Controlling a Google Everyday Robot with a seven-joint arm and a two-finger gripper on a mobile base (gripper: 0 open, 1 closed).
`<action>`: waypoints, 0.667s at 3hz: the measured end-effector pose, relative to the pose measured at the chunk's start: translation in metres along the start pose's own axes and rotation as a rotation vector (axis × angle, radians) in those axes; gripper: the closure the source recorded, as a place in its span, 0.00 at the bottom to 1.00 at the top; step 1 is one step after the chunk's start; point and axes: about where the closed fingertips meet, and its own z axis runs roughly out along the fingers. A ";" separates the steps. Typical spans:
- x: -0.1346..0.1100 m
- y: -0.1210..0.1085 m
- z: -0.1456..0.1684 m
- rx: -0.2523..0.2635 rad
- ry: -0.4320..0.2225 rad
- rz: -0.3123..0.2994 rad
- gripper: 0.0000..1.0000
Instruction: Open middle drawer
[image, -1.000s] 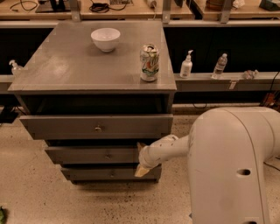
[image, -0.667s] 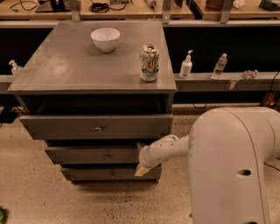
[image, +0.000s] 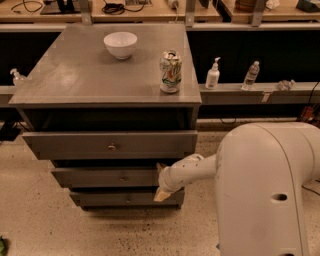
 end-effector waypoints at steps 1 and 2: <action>0.000 0.000 0.000 0.000 0.000 0.000 0.20; 0.000 0.000 0.000 0.000 0.000 0.000 0.14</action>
Offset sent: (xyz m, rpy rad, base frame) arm -0.1536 0.0272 0.1007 0.3348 -0.0017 0.1322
